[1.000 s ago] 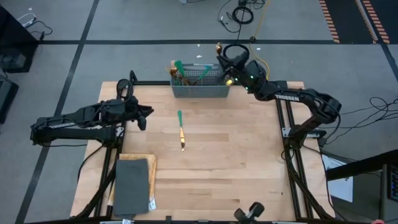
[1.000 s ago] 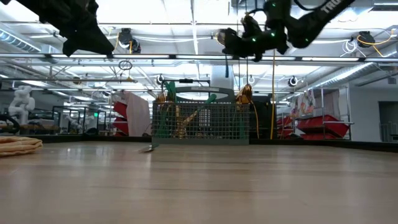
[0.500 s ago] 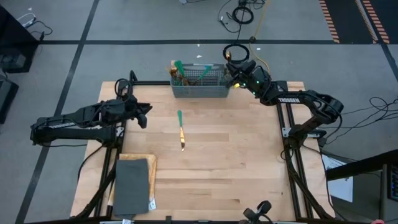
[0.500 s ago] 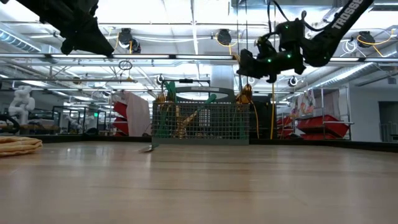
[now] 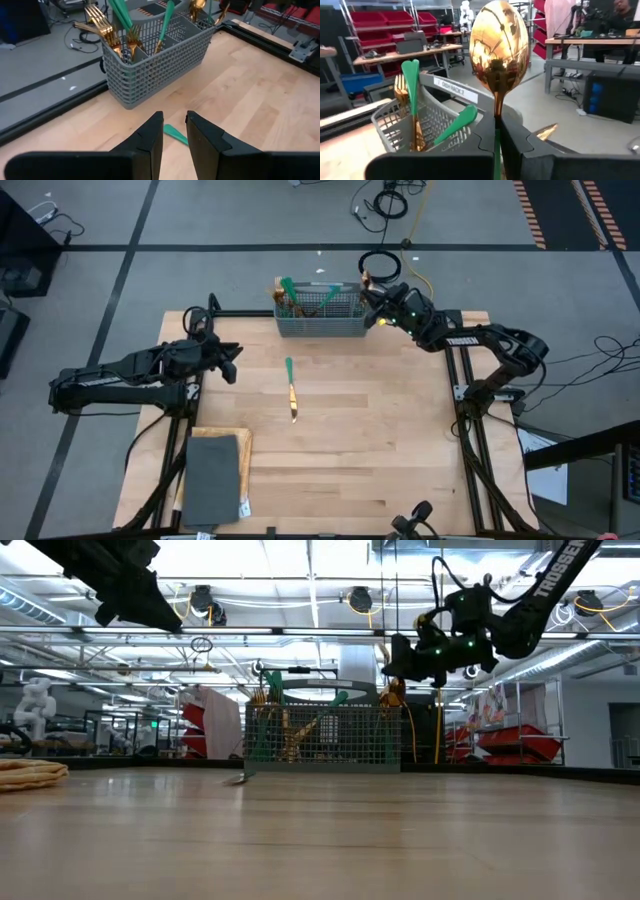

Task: Sort silverware
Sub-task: Put the green spoon into the silverware basket

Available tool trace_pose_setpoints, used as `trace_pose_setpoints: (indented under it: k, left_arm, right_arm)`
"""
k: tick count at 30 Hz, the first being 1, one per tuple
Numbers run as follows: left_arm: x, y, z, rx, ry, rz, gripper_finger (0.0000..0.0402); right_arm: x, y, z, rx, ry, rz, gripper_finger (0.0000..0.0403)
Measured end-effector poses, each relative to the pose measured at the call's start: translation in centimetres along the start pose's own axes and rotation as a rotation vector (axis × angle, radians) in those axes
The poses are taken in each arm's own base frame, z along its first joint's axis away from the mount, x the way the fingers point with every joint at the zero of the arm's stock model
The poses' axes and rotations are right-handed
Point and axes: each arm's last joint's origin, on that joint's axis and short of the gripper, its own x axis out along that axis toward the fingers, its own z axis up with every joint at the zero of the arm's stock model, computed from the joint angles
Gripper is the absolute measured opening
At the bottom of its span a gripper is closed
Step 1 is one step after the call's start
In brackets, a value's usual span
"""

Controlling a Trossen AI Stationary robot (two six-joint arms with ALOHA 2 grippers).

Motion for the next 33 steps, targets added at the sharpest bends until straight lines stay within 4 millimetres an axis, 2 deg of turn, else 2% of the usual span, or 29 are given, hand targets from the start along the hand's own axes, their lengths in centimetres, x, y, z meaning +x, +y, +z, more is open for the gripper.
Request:
trace_pose_setpoints:
  k: [6,11,26,33]
  left_arm:
    - [0.0,0.0,0.0,0.008,-0.003,0.008,0.009]
    - [0.0,0.0,0.0,0.011,0.002,0.011,0.009]
    - [0.0,0.0,0.0,0.011,0.002,0.01,0.009]
    - [0.0,0.0,0.0,0.031,0.002,0.01,0.009]
  right_arm:
    - [0.5,-0.1,-1.7,0.037,0.053,0.012,0.0]
    - [0.6,-0.1,-1.5,0.045,0.035,0.015,0.0004]
    - [0.6,-0.1,-1.9,0.088,0.074,0.008,0.0067]
    - [0.5,-0.1,-1.4,0.113,0.047,0.01,0.0097]
